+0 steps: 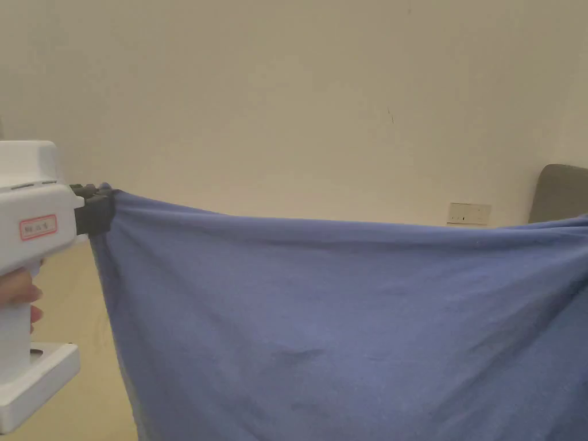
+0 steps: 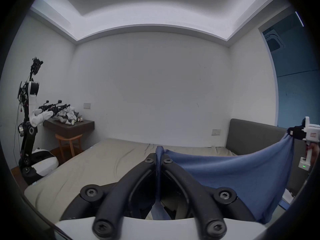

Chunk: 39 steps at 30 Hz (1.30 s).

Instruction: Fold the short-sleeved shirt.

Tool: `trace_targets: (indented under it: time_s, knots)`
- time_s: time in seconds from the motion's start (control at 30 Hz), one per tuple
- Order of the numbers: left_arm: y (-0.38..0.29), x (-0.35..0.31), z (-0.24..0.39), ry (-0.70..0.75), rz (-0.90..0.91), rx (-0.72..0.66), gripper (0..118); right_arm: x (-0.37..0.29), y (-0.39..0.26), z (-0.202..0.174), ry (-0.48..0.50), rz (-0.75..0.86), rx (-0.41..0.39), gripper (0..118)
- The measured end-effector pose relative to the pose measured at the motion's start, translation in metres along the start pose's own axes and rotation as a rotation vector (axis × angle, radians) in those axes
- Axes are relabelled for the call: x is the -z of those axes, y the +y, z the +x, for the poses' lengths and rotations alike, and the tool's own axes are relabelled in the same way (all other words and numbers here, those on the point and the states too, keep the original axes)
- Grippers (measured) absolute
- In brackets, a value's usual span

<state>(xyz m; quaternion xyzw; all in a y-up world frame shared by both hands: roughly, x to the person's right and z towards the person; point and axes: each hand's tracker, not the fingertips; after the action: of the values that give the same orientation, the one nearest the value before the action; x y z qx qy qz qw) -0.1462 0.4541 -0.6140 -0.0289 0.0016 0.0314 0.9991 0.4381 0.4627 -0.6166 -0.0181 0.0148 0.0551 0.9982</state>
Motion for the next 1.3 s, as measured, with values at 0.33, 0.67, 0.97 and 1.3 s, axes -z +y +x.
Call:
trace_targets:
  time_s: [0.33,0.67,0.97,1.3]
  knots:
    - [0.084,0.109,0.02,0.065,0.101,0.105,2,0.113,0.07,0.017,-0.027,0.041,0.088,5]
    - [0.1,0.259,0.02,0.13,0.128,0.126,2,0.26,0.087,0.014,-0.088,0.079,0.093,5]
    - [0.087,0.332,0.001,0.182,0.136,0.077,2,0.342,0.082,-0.009,-0.09,0.113,0.096,5]
    - [-0.007,0.394,-0.012,0.223,0.019,0.123,2,0.39,-0.017,-0.04,-0.067,0.012,0.082,5]
